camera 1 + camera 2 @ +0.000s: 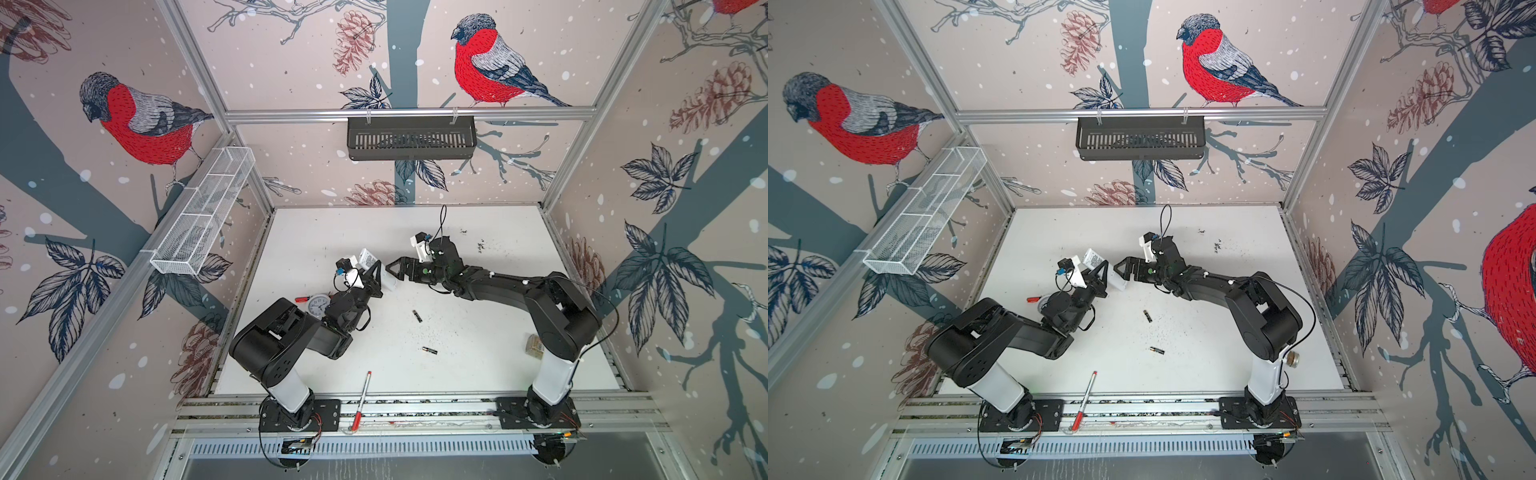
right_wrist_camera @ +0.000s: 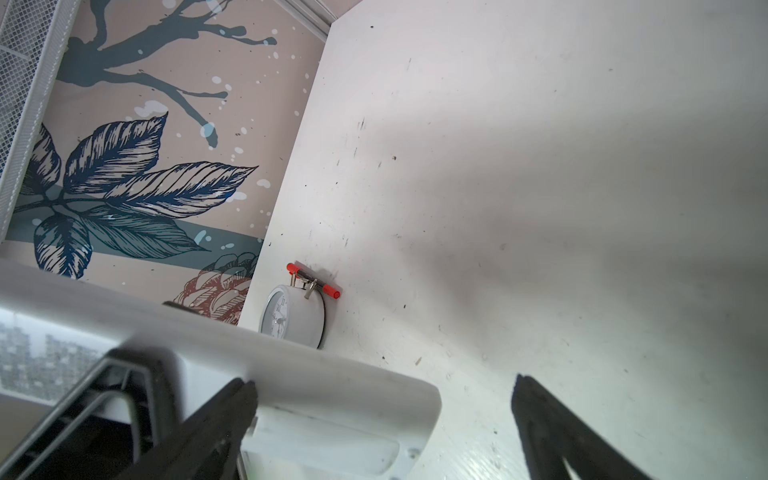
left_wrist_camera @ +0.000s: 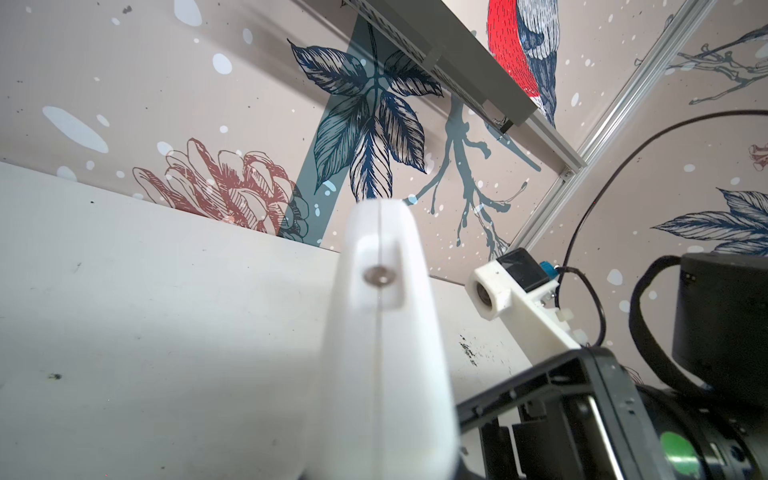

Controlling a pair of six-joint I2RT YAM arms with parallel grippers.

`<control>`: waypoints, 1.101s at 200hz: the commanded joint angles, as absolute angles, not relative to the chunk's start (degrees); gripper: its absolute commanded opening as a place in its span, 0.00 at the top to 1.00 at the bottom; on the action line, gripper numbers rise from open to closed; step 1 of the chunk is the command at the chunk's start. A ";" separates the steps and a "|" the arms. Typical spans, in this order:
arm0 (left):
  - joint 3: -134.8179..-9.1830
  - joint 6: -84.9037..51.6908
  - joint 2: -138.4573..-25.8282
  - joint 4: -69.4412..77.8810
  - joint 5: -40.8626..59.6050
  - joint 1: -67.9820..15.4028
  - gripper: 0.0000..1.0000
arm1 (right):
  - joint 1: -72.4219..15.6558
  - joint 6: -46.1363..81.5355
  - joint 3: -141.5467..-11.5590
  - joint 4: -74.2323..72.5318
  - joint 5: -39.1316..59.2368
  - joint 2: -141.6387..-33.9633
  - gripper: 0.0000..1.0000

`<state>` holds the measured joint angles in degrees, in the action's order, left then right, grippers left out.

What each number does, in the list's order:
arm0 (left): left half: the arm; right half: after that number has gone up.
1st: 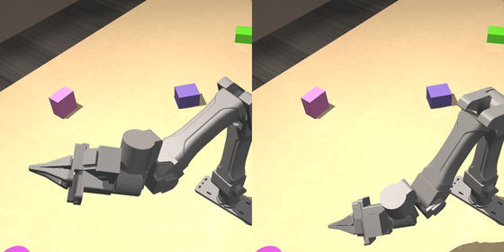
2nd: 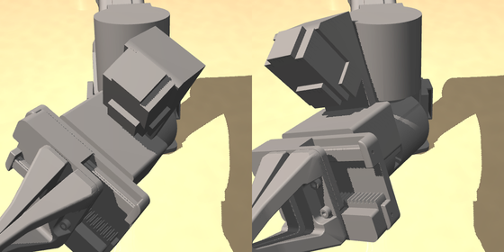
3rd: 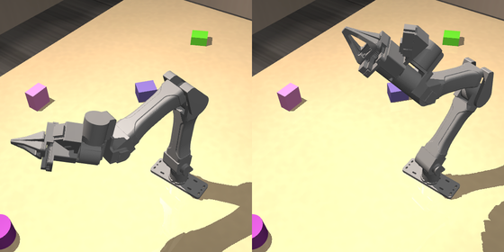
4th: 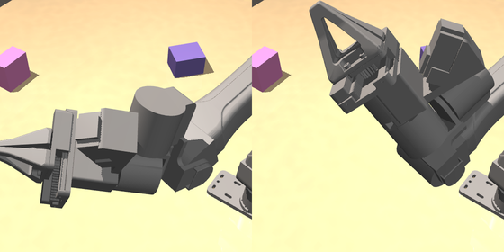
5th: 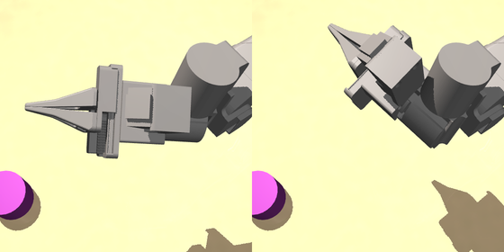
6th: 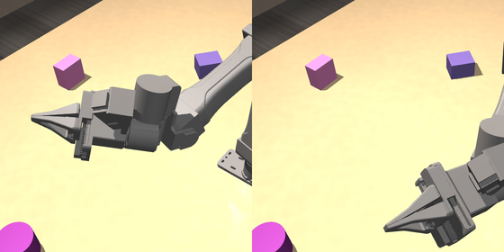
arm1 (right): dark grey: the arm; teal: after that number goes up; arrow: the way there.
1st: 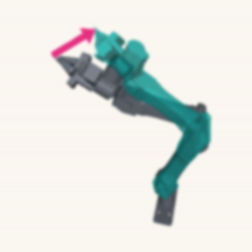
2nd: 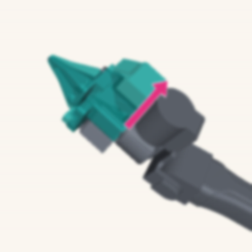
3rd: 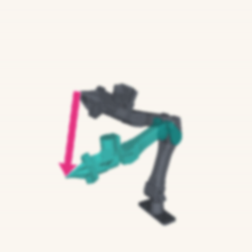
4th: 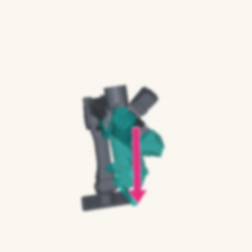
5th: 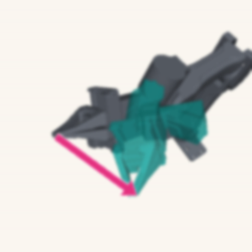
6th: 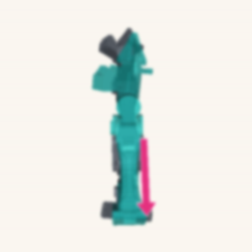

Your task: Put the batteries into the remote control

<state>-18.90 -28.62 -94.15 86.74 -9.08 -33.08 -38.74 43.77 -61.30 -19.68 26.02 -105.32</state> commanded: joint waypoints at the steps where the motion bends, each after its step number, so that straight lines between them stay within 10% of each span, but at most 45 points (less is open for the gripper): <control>1: -19.25 -30.62 -93.82 92.63 -8.13 -32.61 1.00 | -39.20 44.82 -61.52 -22.23 27.42 -105.94 0.01; 220: -18.88 -30.03 -93.40 94.66 -5.50 -32.34 1.00 | -40.04 42.72 -65.35 -14.32 24.14 -114.02 0.01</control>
<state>-18.65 -29.91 -93.45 82.81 -13.21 -32.03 -40.01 45.67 -65.43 -21.15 29.93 -112.84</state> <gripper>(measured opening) 0.211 0.995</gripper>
